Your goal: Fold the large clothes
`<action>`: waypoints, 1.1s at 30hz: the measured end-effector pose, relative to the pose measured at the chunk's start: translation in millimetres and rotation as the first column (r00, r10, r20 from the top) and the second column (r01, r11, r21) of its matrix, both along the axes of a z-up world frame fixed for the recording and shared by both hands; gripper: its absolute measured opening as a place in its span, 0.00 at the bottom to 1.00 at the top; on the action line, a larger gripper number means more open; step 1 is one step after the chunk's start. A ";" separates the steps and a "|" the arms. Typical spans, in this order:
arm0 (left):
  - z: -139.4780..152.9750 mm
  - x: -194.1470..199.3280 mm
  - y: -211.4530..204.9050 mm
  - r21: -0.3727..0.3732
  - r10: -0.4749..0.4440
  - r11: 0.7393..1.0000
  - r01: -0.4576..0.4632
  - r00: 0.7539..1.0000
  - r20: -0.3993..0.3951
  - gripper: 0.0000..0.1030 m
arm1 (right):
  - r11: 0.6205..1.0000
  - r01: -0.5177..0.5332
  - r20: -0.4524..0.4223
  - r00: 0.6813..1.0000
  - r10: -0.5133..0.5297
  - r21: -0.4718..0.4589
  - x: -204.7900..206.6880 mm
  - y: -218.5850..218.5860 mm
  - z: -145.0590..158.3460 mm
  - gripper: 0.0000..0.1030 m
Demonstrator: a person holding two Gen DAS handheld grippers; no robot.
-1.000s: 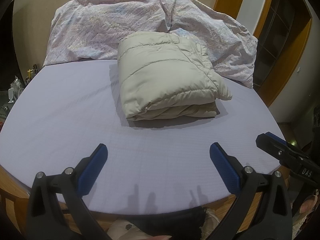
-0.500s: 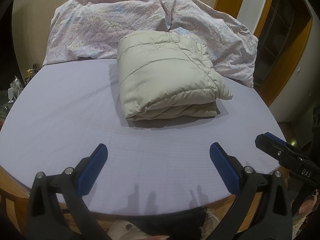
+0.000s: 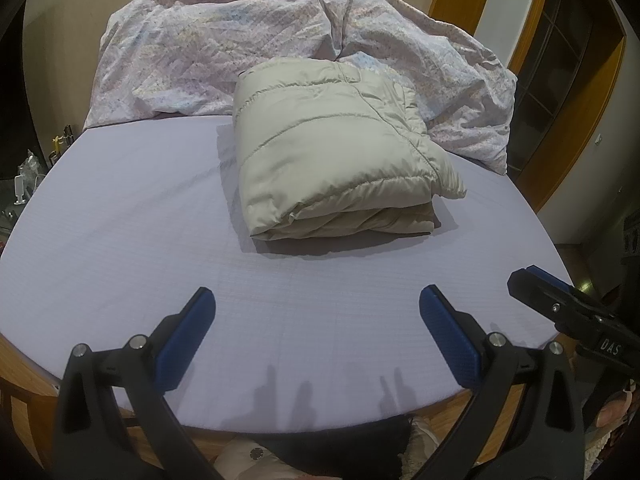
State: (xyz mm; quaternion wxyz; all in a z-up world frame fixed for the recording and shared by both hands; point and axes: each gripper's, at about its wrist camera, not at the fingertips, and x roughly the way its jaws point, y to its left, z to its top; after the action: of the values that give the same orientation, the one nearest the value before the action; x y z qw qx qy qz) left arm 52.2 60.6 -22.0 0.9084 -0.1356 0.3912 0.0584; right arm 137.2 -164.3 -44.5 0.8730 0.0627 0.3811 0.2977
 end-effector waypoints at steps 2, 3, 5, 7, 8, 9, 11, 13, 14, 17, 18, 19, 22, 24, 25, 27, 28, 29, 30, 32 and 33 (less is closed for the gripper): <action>-0.6 0.3 0.3 -0.001 -0.001 1.000 0.001 1.000 -0.001 0.98 | 1.000 0.000 0.000 1.000 0.000 0.000 1.2 -1.1 0.5 0.98; -2.2 0.9 1.5 -0.002 -0.002 1.000 0.002 1.000 -0.002 0.98 | 1.000 0.000 0.000 1.000 0.000 0.000 1.3 -1.0 0.6 0.98; -1.6 1.0 1.7 -0.001 -0.001 1.000 0.001 1.000 -0.001 0.98 | 1.000 -0.001 -0.001 1.000 0.001 0.000 1.2 -0.5 -0.1 0.98; -1.7 1.2 2.0 -0.002 -0.002 1.000 0.002 1.000 -0.001 0.98 | 1.000 0.000 -0.001 1.000 0.000 0.001 1.7 -0.7 0.2 0.98; -2.2 1.2 2.0 -0.003 -0.002 1.000 0.002 1.000 -0.001 0.98 | 1.000 0.001 -0.001 1.000 -0.001 0.000 1.4 -0.2 0.2 0.98; -2.6 1.1 2.0 -0.002 -0.001 1.000 0.001 1.000 -0.001 0.98 | 1.000 0.000 -0.002 1.000 0.000 0.000 0.6 0.8 -0.5 0.98; -2.4 1.5 2.1 -0.003 -0.002 1.000 0.002 1.000 -0.001 0.98 | 1.000 0.001 -0.003 1.000 -0.001 0.001 1.1 0.7 -0.8 0.98; -2.0 1.7 2.2 -0.001 -0.002 1.000 0.002 1.000 -0.001 0.98 | 1.000 0.002 -0.003 1.000 -0.002 0.000 0.3 1.3 -1.0 0.98; -2.6 1.9 2.0 -0.001 -0.002 1.000 0.002 1.000 -0.001 0.98 | 1.000 0.001 -0.002 1.000 -0.001 0.001 2.0 -0.2 -0.2 0.98; -1.6 1.7 2.2 -0.001 -0.001 1.000 0.001 1.000 -0.001 0.98 | 1.000 0.001 -0.003 1.000 -0.001 0.001 2.3 -0.2 -0.4 0.98; -1.6 1.7 2.3 -0.001 -0.001 1.000 0.001 1.000 -0.001 0.98 | 1.000 0.000 -0.004 1.000 0.000 0.001 2.5 0.0 -0.8 0.98; -1.6 1.7 2.3 -0.001 -0.002 1.000 0.002 1.000 -0.001 0.98 | 1.000 -0.001 -0.004 1.000 0.001 0.001 4.8 -1.1 -0.7 0.98; -2.7 2.6 3.1 -0.001 -0.002 1.000 0.002 1.000 0.000 0.98 | 1.000 -0.002 -0.005 1.000 0.002 0.001 5.2 -2.0 -0.1 0.98; -4.4 3.2 3.1 0.000 -0.002 1.000 0.002 1.000 0.001 0.98 | 1.000 -0.002 -0.005 1.000 0.002 0.002 4.3 -1.3 -0.4 0.98; -4.6 3.5 3.1 0.001 -0.003 1.000 0.003 1.000 0.000 0.98 | 1.000 -0.002 -0.005 1.000 0.002 0.002 5.5 -2.1 -0.7 0.98; -6.0 4.0 3.0 0.000 -0.003 1.000 0.003 1.000 0.000 0.98 | 1.000 -0.002 -0.005 1.000 0.002 0.003 4.6 -1.4 -1.4 0.98; -5.3 3.8 3.0 0.000 -0.003 1.000 0.003 1.000 0.000 0.98 | 1.000 -0.001 -0.006 1.000 0.001 0.003 3.7 -0.6 -2.4 0.98; -5.6 3.8 3.0 -0.001 -0.002 1.000 0.002 1.000 0.000 0.98 | 1.000 -0.002 -0.006 1.000 0.002 0.002 4.9 -1.7 -1.6 0.98; -5.9 3.9 2.9 -0.002 -0.001 1.000 0.001 1.000 0.000 0.98 | 1.000 -0.001 -0.006 1.000 0.001 0.002 4.4 -1.2 -2.3 0.98; -4.7 3.7 2.7 -0.001 -0.001 1.000 0.001 1.000 0.000 0.98 | 1.000 -0.001 -0.006 1.000 0.001 0.003 4.9 -1.8 -2.4 0.98; -4.6 3.7 2.6 0.000 -0.001 1.000 0.001 1.000 0.000 0.98 | 1.000 -0.001 -0.006 1.000 0.001 0.003 4.3 -1.4 -2.8 0.98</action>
State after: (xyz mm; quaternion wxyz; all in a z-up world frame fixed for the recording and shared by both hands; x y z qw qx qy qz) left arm 55.9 63.2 -26.6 0.9084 -0.1355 0.3914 0.0577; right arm 141.5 -165.6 -47.3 0.8716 0.0647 0.3833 0.2986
